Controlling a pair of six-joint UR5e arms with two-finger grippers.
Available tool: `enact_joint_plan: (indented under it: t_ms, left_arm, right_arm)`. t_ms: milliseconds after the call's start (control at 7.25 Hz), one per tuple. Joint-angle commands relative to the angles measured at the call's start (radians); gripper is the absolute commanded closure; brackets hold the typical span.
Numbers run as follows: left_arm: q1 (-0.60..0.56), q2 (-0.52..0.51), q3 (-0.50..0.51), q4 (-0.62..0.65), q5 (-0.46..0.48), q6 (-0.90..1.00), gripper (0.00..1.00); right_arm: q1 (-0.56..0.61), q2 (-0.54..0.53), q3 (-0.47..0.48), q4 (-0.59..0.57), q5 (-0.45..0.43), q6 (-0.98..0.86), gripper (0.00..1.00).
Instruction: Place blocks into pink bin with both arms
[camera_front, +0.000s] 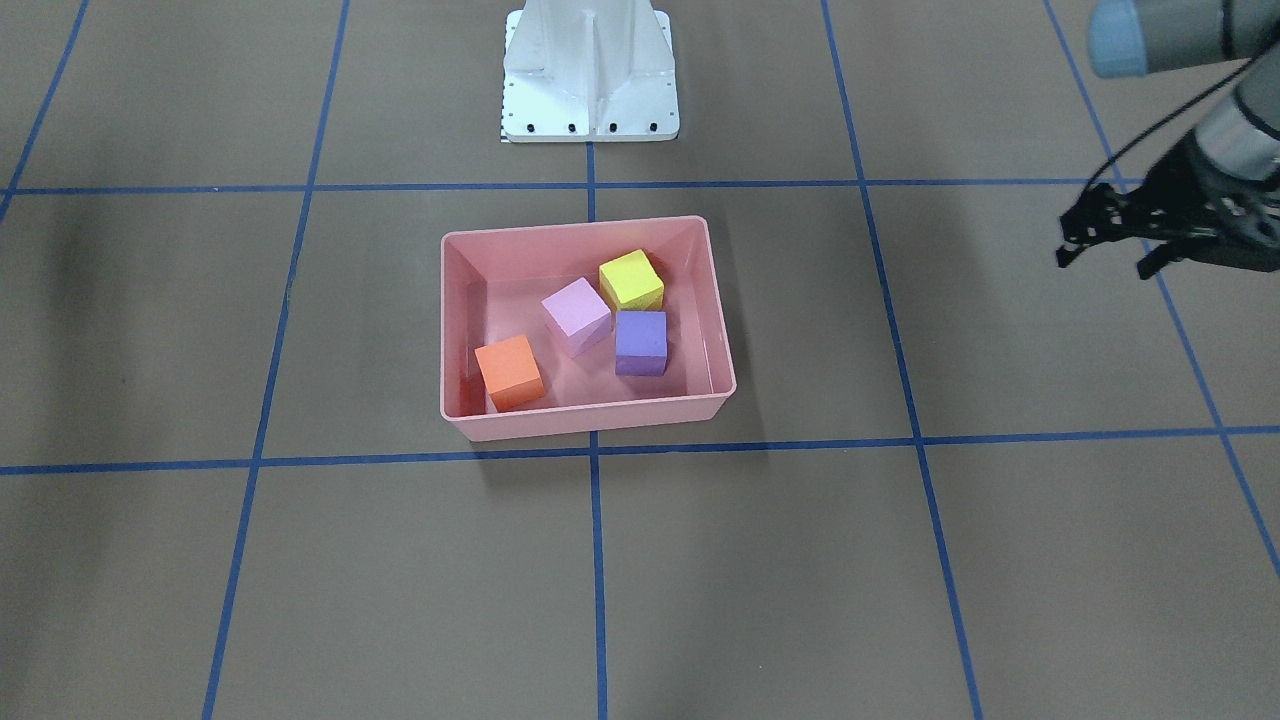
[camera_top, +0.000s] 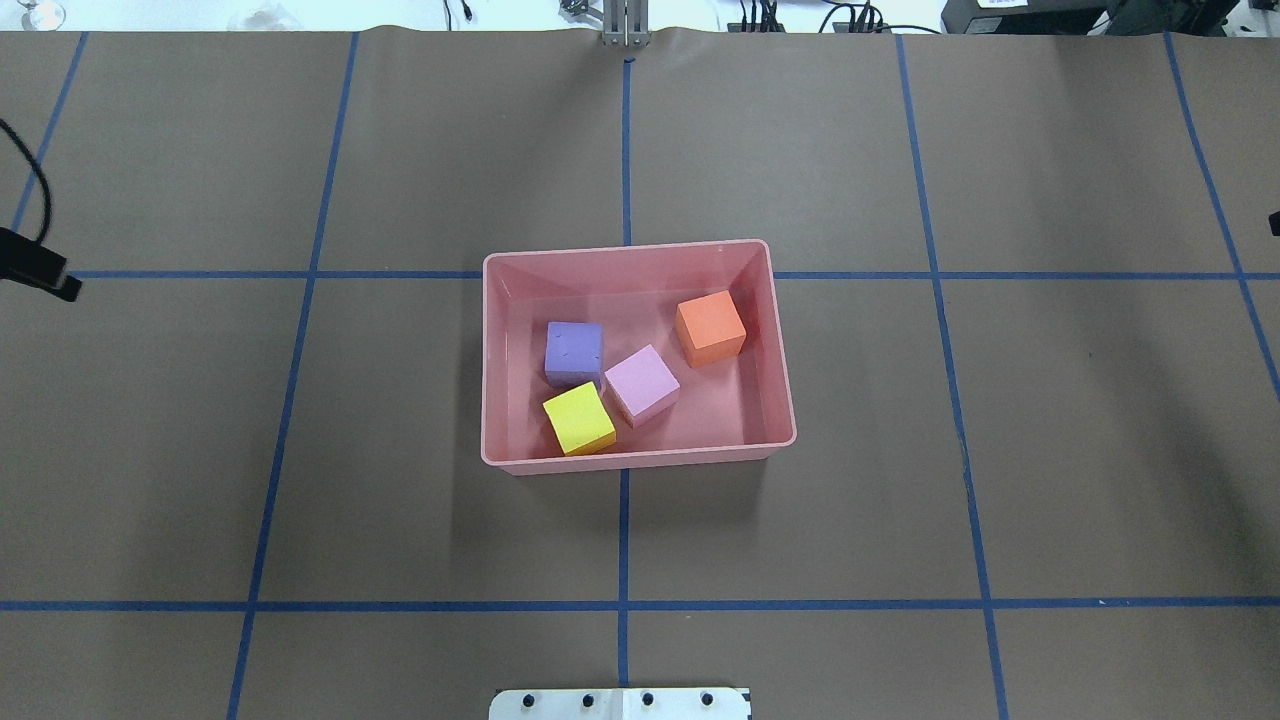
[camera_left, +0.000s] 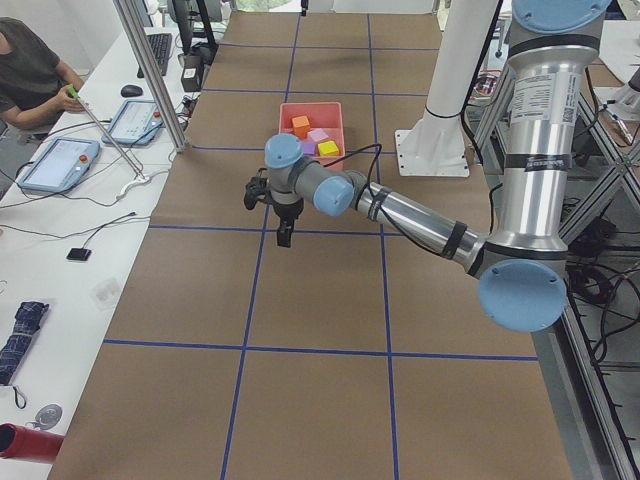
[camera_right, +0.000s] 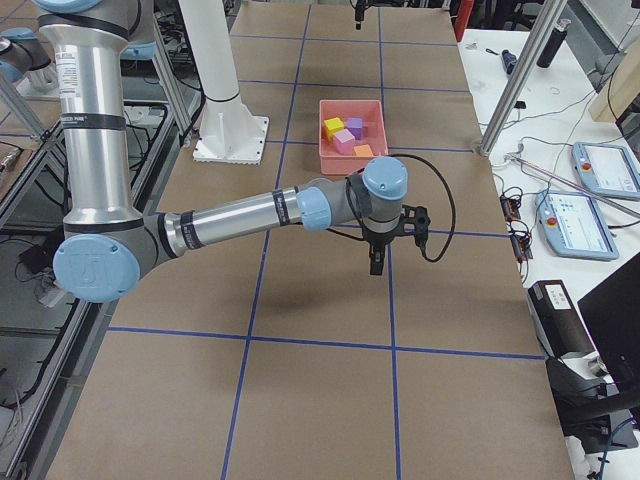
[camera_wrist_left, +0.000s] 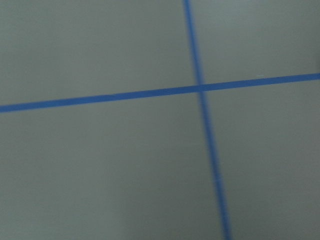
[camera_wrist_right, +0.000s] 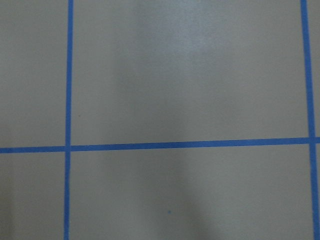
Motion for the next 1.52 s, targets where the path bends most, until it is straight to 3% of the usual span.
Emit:
enact_joint_plan:
  t_ms: [0,138,1379]
  left_arm:
    - [-0.176,-0.016,0.212,0.000,0.001,0.284,0.00]
    - [-0.176,-0.034,0.221,0.003,0.061,0.278,0.00]
    - [-0.176,-0.051,0.246,-0.006,-0.005,0.240,0.00]
  right_arm:
    - [0.059,-0.077,-0.033,0.003,0.006,-0.105,0.01]
    - [0.071,-0.085,-0.025,-0.005,-0.001,-0.154,0.01]
    - [0.030,-0.059,-0.110,0.006,-0.028,-0.172,0.00]
